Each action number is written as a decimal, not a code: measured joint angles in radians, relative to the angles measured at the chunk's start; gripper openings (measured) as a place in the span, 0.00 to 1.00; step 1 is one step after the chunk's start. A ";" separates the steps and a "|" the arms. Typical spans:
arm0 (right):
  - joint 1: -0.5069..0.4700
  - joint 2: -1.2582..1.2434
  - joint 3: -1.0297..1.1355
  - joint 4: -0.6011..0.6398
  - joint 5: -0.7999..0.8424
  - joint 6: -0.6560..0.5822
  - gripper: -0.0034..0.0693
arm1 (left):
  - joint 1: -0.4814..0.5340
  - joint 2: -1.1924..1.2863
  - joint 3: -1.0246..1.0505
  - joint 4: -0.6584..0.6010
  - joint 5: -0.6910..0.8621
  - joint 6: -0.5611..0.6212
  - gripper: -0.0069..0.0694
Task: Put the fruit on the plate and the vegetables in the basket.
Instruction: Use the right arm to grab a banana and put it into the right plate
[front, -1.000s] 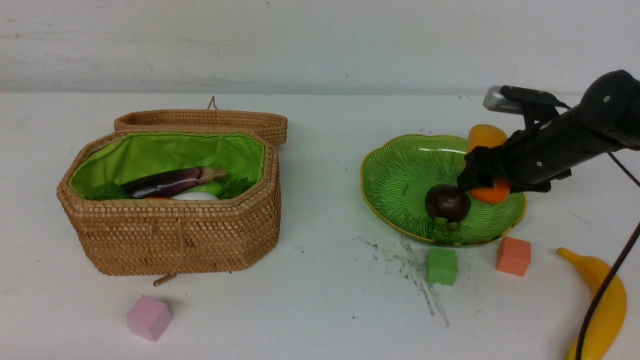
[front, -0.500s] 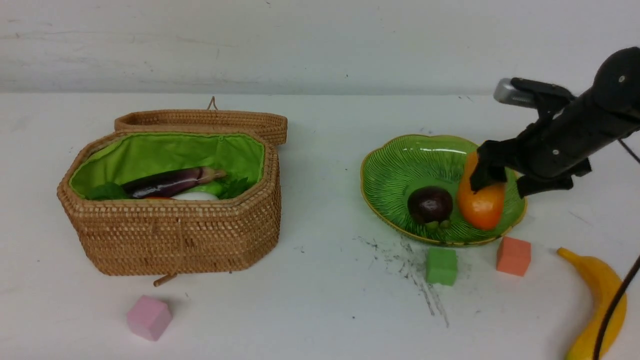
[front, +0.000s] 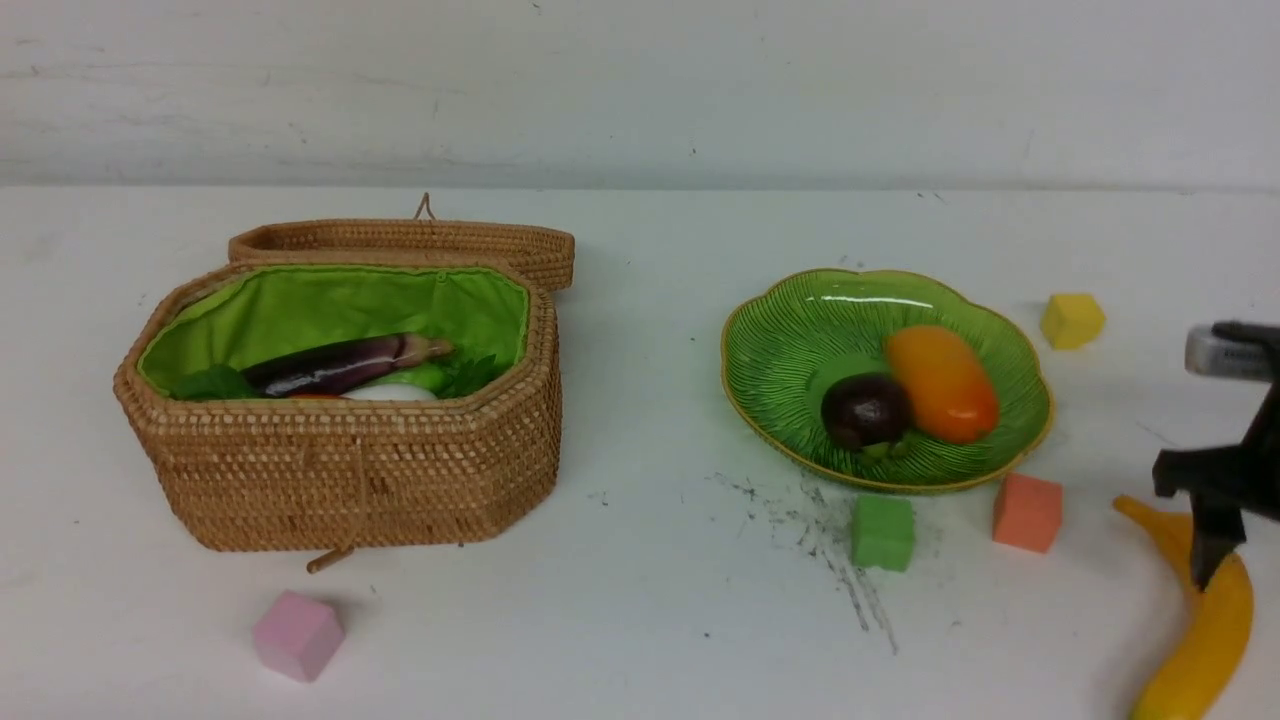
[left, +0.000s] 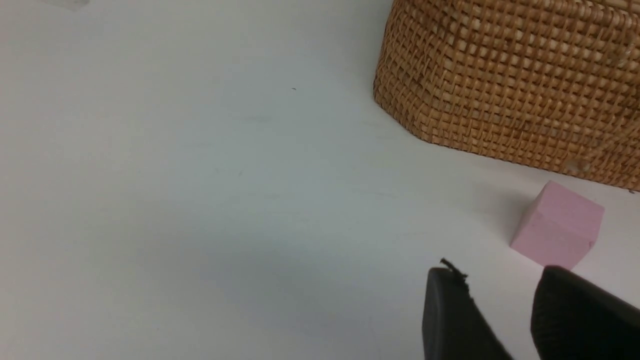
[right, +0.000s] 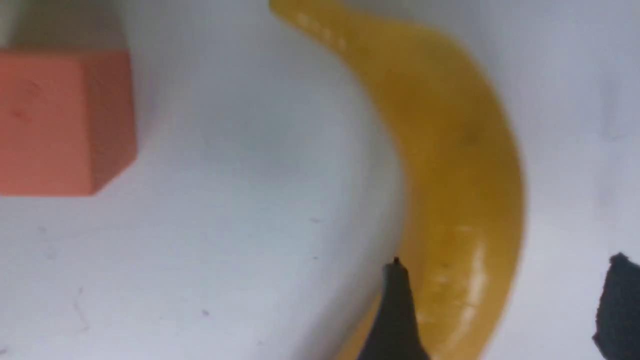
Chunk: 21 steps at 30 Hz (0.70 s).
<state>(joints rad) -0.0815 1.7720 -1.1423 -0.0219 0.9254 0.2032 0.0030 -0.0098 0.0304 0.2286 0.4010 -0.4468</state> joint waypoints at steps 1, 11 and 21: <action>-0.001 0.012 0.029 0.010 -0.034 0.002 0.72 | 0.000 0.000 0.000 0.000 0.000 0.000 0.40; 0.000 -0.025 0.062 0.093 -0.193 -0.014 0.48 | 0.000 0.000 0.000 0.000 0.000 0.000 0.40; 0.102 -0.033 -0.329 0.196 -0.212 -0.164 0.48 | 0.000 0.000 0.000 0.000 0.000 0.000 0.40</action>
<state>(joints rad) 0.0209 1.7393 -1.4713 0.1740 0.7136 0.0387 0.0030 -0.0098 0.0304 0.2286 0.4010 -0.4468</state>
